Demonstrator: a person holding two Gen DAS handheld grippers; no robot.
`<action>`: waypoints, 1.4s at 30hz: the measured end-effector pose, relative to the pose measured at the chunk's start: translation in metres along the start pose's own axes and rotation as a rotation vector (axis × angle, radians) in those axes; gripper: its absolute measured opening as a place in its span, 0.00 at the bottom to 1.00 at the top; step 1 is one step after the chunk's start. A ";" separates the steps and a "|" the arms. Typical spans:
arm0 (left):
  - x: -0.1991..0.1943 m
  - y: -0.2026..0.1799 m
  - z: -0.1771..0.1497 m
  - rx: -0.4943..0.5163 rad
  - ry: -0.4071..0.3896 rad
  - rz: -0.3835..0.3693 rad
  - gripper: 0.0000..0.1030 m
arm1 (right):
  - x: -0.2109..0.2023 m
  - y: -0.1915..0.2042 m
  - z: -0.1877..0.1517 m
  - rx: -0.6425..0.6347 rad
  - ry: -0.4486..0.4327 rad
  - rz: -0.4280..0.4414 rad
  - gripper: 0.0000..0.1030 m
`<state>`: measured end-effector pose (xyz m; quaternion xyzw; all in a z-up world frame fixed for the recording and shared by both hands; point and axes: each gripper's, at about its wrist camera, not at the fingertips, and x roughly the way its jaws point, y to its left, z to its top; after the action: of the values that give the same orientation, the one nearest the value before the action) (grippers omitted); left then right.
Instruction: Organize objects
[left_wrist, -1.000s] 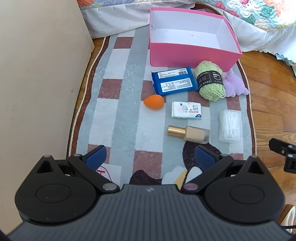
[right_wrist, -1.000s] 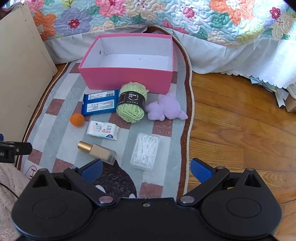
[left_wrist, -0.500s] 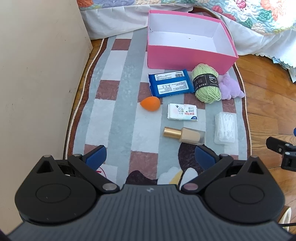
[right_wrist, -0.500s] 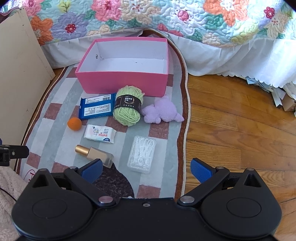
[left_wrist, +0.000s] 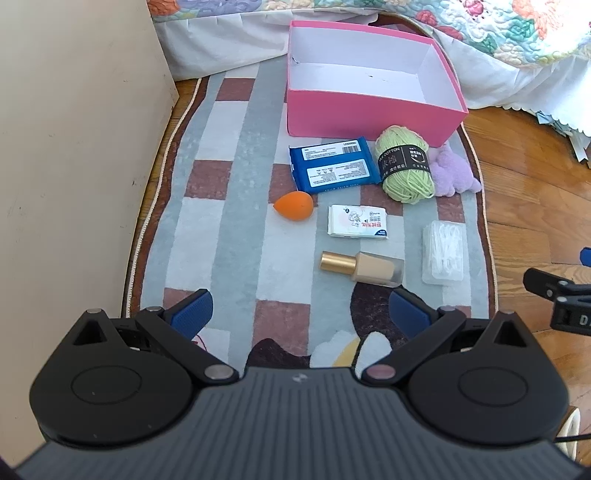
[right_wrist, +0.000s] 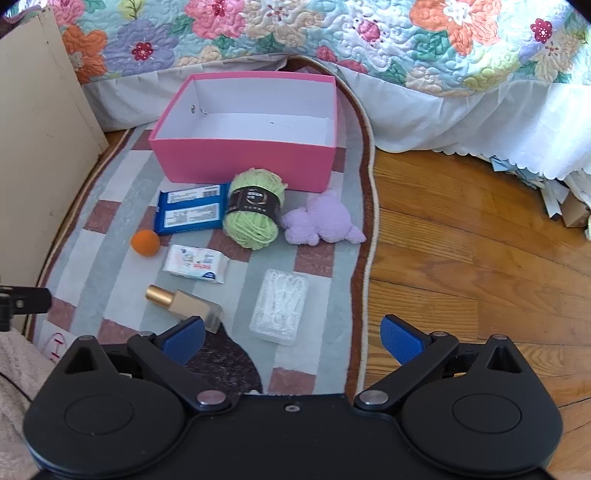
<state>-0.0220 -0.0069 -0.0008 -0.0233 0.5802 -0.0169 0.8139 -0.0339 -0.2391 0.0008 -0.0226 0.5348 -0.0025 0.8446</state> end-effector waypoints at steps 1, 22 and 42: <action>0.000 -0.001 -0.001 0.002 0.001 0.000 1.00 | 0.001 0.000 0.000 -0.006 0.002 -0.003 0.99; -0.008 -0.004 -0.012 0.014 -0.016 -0.036 1.00 | -0.013 -0.003 -0.005 -0.027 -0.068 0.064 0.99; -0.007 -0.008 0.001 0.129 -0.112 -0.065 1.00 | -0.025 -0.001 -0.008 -0.117 -0.213 0.294 0.99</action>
<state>-0.0231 -0.0146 0.0071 0.0092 0.5305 -0.0792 0.8439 -0.0515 -0.2395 0.0199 0.0066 0.4391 0.1545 0.8850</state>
